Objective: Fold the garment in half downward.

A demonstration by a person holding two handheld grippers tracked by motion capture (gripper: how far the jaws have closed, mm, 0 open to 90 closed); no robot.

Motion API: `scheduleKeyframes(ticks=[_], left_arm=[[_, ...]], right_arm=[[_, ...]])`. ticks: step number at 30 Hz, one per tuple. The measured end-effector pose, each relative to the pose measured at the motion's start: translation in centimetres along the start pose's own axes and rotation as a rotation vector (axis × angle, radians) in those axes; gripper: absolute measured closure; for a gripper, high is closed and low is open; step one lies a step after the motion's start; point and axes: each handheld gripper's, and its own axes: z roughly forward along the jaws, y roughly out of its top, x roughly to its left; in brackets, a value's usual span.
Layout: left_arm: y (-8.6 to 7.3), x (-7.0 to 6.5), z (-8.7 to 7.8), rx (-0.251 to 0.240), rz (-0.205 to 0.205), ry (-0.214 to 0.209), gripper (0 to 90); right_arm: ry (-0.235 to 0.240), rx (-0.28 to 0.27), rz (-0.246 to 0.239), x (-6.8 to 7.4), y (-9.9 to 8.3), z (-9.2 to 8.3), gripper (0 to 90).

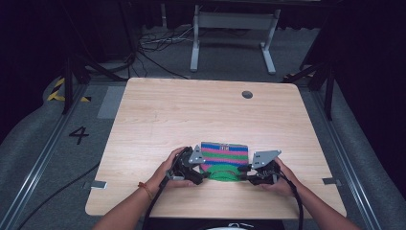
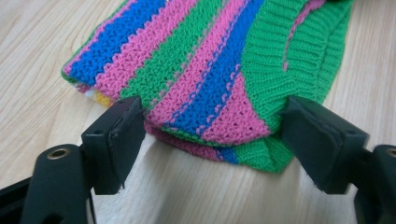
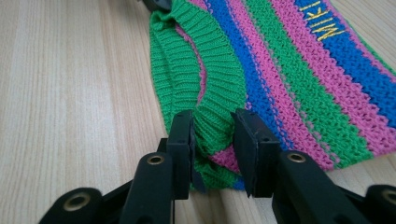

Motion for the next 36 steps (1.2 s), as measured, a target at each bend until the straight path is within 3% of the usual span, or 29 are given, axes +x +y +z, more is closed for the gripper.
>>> scheduleKeyframes(ticks=[4, 7, 13, 19, 25, 29, 36], left_arm=[[-0.2, 0.3, 0.1, -0.014, -0.016, -0.015, 20.0], [-0.2, 0.5, 0.2, -0.019, -0.014, 0.003, 20.0], [0.0, 0.7, 0.3, -0.009, -0.022, 0.005, 20.9], [0.3, 0.5, -0.2, -0.011, -0.018, -0.005, 26.5], [0.6, 0.5, -1.4, -0.040, -0.022, -0.018, 30.4], [0.6, 0.3, -1.9, -0.025, -0.022, -0.031, 28.1], [0.1, 0.6, -2.9, 0.019, -0.022, 0.008, 26.6]], right_arm=[[-0.027, 0.011, -0.034, 0.3, 0.0, 0.0, 69.1], [-0.051, 0.019, -0.040, 0.2, 0.1, 0.0, 69.1], [-0.057, 0.012, -0.018, -0.3, -0.1, 0.0, 67.4], [-0.054, 0.016, -0.008, -0.1, 0.2, -0.2, 58.9], [-0.092, 0.000, 0.009, -0.3, 0.6, -1.0, 47.7], [-0.111, 0.005, 0.014, -0.4, 0.6, -1.4, 43.1], [-0.139, 0.022, 0.020, -0.4, 0.7, -2.3, 35.0]])
